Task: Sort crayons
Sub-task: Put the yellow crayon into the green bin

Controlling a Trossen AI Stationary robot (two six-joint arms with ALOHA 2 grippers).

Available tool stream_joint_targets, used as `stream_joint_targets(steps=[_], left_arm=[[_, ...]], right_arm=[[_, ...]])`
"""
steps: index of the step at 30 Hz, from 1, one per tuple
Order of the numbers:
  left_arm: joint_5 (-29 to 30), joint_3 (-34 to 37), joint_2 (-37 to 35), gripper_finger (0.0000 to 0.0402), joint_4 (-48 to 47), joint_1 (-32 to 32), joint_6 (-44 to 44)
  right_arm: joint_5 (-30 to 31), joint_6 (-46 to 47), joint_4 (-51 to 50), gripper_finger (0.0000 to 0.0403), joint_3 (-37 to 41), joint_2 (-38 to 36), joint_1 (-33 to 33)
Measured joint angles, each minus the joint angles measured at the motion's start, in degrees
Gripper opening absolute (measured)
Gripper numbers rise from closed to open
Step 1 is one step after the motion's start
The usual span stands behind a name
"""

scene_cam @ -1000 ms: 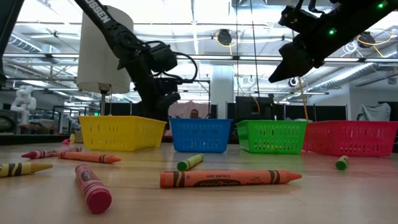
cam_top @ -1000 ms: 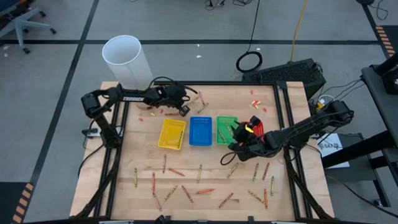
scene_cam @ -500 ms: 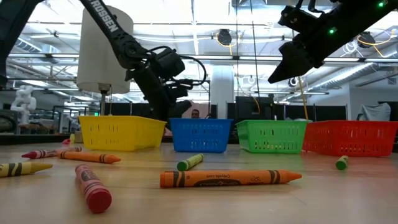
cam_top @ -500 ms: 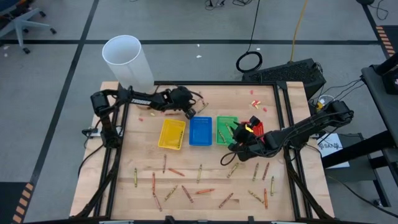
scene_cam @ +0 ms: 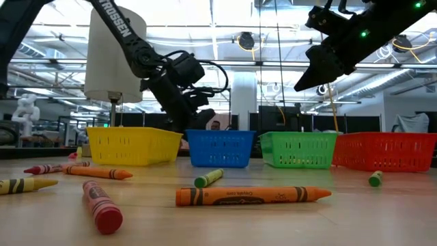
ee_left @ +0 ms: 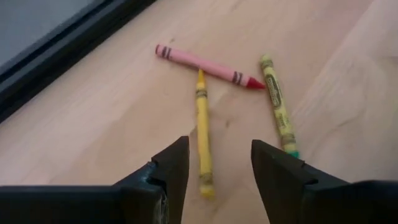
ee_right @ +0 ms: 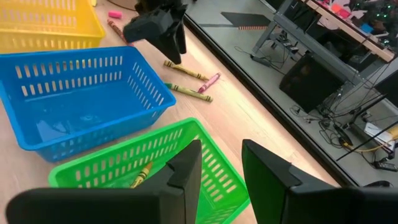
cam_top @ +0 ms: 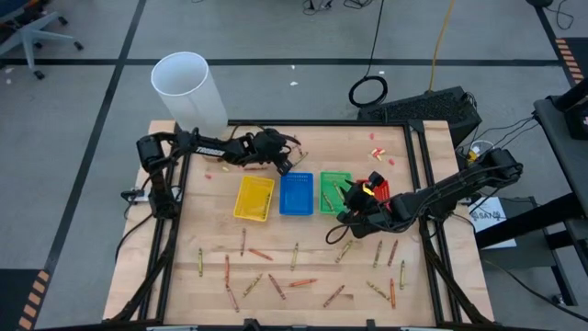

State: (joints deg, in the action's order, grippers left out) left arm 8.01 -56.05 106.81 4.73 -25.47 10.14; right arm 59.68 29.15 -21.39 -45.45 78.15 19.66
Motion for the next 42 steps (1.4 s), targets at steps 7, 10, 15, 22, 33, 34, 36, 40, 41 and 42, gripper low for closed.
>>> stream_joint_targets(steps=[7,10,15,22,33,34,36,40,41,42], left_arm=[[1.5,0.1,1.8,0.0171,0.3,-0.2,0.0],[1.2,0.0,1.8,0.0171,1.0,-0.2,0.0],[0.9,0.0,1.8,0.0171,0.8,-0.2,0.1],[-1.8,-0.2,1.8,0.0171,0.3,-1.2,2.1],[-6.4,-6.5,1.2,0.0171,-7.4,-4.1,1.4],[-7.0,-6.5,1.2,0.0171,-8.1,-4.2,1.3],[-9.2,-6.6,1.2,0.0171,-9.0,-4.5,1.3],[-9.1,-6.8,3.2,0.0171,-9.0,-4.6,1.1],[-8.1,-6.8,3.8,0.0171,-9.2,-4.6,1.1],[-6.8,-7.0,4.2,0.0171,-9.3,-4.5,1.1]], right_arm=[[-0.1,0.2,0.1,0.01,0.0,0.0,0.0],[-0.2,0.1,0.1,0.01,0.0,0.0,0.0],[-0.2,0.0,0.1,0.01,0.0,0.0,0.1],[-0.1,-0.3,0.1,0.01,0.0,0.0,0.1],[0.0,-1.3,0.1,0.01,0.0,0.0,0.1],[0.0,-1.3,0.1,0.01,0.0,0.0,0.1],[0.0,-1.4,0.1,0.01,0.0,0.0,0.1],[0.0,-1.4,0.1,0.01,0.0,0.0,0.1],[0.0,-1.4,0.1,0.01,0.0,0.0,0.1],[0.0,-1.4,0.1,0.01,0.0,0.0,0.1]])
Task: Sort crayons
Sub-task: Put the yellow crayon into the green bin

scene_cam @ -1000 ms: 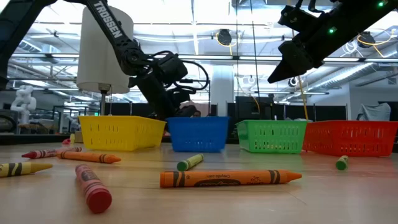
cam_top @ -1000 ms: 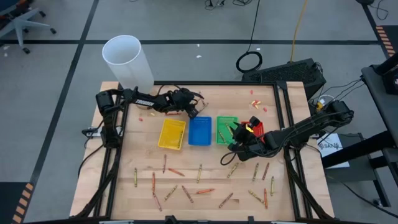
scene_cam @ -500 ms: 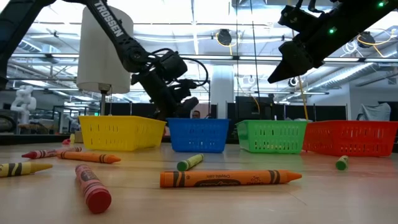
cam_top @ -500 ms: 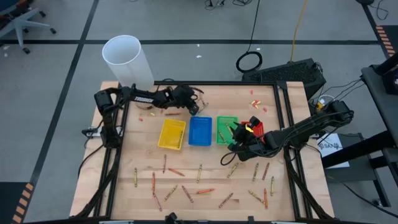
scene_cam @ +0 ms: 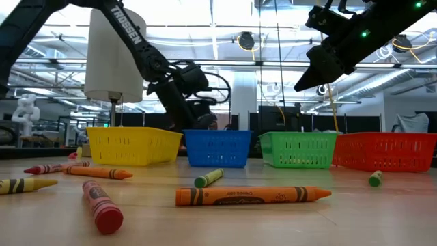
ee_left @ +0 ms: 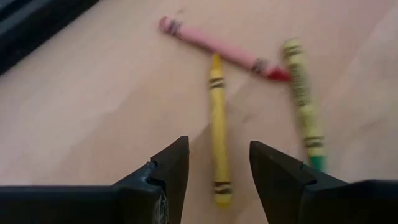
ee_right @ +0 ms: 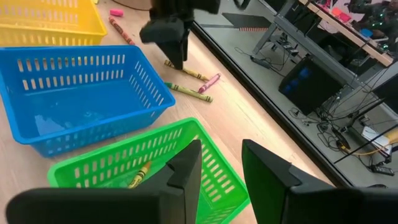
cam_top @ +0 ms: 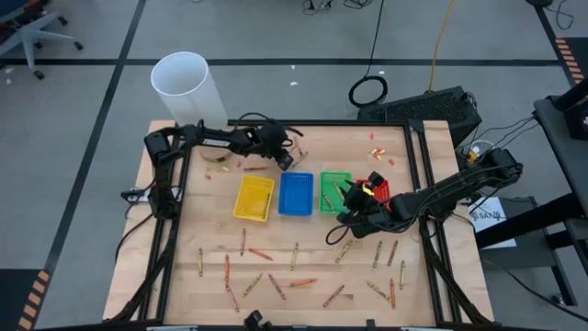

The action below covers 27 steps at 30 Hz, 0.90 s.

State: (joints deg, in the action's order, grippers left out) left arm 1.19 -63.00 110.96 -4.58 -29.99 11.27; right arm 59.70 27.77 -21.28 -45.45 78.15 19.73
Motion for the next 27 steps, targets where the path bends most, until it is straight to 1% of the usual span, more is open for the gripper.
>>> stream_joint_targets(steps=[4,13,20,27], left_arm=[[0.7,-0.3,-0.1,0.0159,0.8,0.1,0.4],[-0.8,-0.3,-0.1,0.0106,-1.1,0.1,0.3],[-0.9,-0.3,-0.1,0.0102,-2.4,0.1,0.9],[-0.3,-0.5,0.4,0.0102,-2.7,1.4,1.5]], right_arm=[[0.0,0.0,0.0,0.01,0.0,0.0,0.0],[0.0,0.0,0.0,0.01,0.0,0.0,0.1],[0.0,0.0,0.0,0.01,0.0,0.0,0.1],[0.0,0.0,0.1,0.01,0.0,0.0,0.1]])
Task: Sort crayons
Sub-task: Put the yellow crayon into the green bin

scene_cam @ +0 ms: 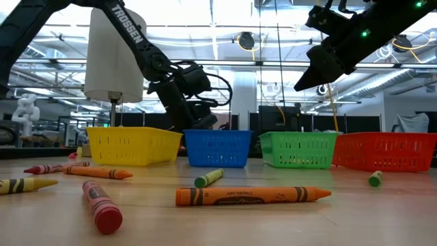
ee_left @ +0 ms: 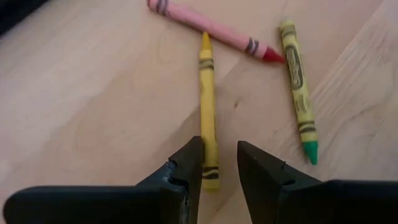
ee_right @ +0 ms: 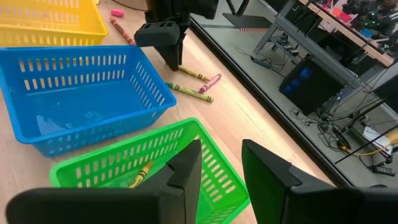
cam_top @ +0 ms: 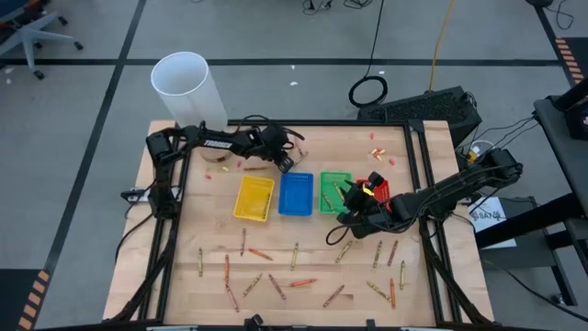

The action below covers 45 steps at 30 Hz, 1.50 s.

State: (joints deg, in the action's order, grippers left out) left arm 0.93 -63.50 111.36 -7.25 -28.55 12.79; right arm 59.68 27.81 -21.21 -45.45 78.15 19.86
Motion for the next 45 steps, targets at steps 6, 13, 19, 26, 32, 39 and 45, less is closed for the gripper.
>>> stream_joint_targets(steps=[6,13,19,26,32,39,45], left_arm=[[1.3,-0.2,0.6,0.0098,0.7,0.6,1.2],[1.1,-0.4,2.3,0.0046,1.8,0.4,1.1],[0.8,-0.4,2.2,0.0008,1.3,0.4,0.4],[0.8,-1.6,2.1,0.0007,-0.1,0.4,0.2],[0.1,-4.5,2.3,0.0007,-3.5,0.4,-0.8],[-1.5,-7.2,2.3,0.0007,-7.3,0.4,-1.8],[-3.2,-9.8,1.8,0.0006,-9.8,0.4,-4.6]], right_arm=[[0.0,0.0,0.0,0.01,0.0,0.0,0.0],[0.0,0.0,0.0,0.01,0.0,0.0,0.1],[0.0,0.0,0.0,0.01,0.0,0.0,0.1],[-0.2,0.2,0.0,0.01,0.0,0.0,0.1],[-0.2,0.2,0.0,0.01,0.0,0.0,0.1],[-0.2,0.9,0.0,0.01,0.0,0.0,0.1],[-0.2,3.3,0.0,0.01,0.0,0.7,0.1]])
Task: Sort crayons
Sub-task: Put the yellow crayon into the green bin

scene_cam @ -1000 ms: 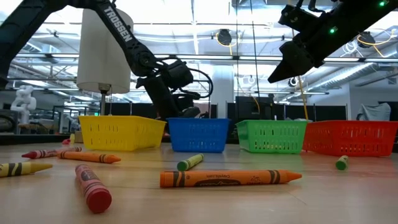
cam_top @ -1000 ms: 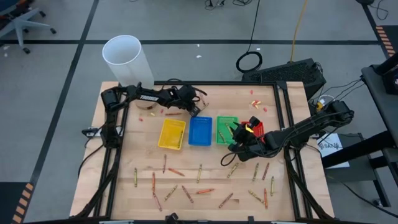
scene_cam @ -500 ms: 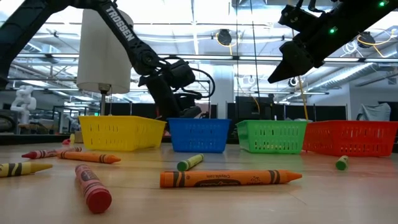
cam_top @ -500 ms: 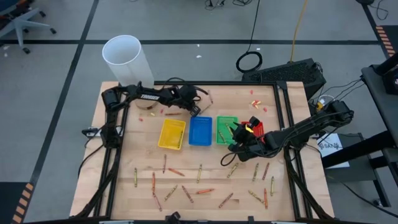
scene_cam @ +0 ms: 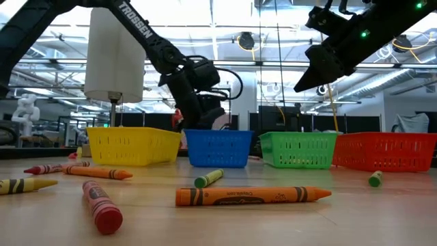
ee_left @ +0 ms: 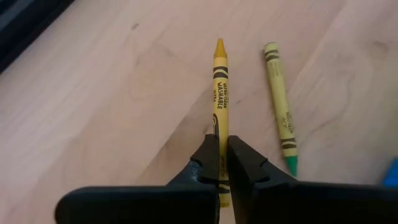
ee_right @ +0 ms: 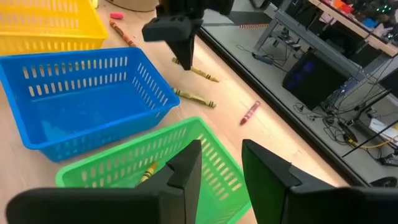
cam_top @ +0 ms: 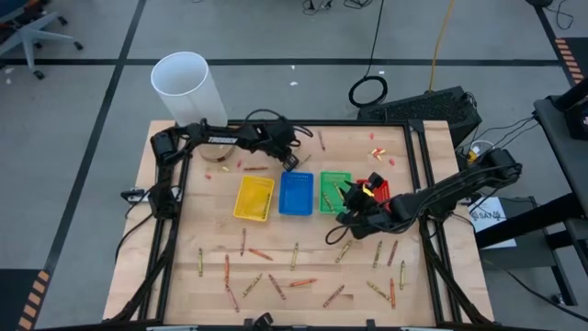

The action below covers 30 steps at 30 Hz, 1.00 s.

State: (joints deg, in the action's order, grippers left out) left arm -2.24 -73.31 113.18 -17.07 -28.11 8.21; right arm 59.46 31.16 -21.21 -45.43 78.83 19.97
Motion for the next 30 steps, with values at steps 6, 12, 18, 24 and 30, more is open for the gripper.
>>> stream_joint_targets(steps=[6,12,18,24,30], left_arm=[[-3.0,-0.4,-4.9,0.0006,-0.5,0.2,-3.0],[-7.6,-0.4,-12.2,0.0006,-1.1,1.1,-8.1],[-10.8,-0.4,-19.7,0.0006,-6.7,4.0,-12.8],[-12.0,-0.4,-25.4,0.0006,-11.4,9.2,-15.3],[-12.0,-0.4,-28.4,0.0006,-12.8,14.3,-17.4]], right_arm=[[0.6,2.7,1.1,0.01,0.0,2.1,0.0],[3.5,-0.2,9.4,0.01,0.0,4.7,-0.3],[2.8,-5.7,19.7,0.01,0.0,8.7,-1.6],[-2.6,-11.5,29.4,0.01,0.0,9.2,-1.9],[-6.5,-17.2,33.7,0.01,0.0,9.2,-0.7]])
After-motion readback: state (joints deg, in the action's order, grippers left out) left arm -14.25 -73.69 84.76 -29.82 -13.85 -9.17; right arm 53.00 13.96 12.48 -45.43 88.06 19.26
